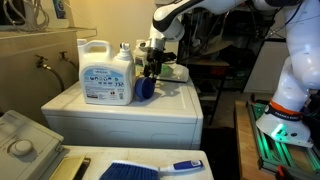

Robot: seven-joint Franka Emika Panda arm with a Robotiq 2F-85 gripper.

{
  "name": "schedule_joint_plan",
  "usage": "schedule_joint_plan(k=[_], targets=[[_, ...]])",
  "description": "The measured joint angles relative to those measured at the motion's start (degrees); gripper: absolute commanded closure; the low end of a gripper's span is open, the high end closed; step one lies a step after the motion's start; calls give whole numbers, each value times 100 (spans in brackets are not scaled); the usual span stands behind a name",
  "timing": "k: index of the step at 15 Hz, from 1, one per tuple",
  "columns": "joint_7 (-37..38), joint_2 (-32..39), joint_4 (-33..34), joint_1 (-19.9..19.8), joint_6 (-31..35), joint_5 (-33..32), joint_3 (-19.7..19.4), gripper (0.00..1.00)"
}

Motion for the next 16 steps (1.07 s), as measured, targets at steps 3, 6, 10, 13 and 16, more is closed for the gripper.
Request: schedule_joint_plan(k=[3,6,10,13,16], targets=[[-238,165,168,-7,15,19,76,55],[-312,272,303,-6,15,19,160,77],[-160,210,378,49,15,-47,212,100],[427,-36,366,164,-10,-401,213,98],[1407,-403,335,347,-15,-1255,184,98]])
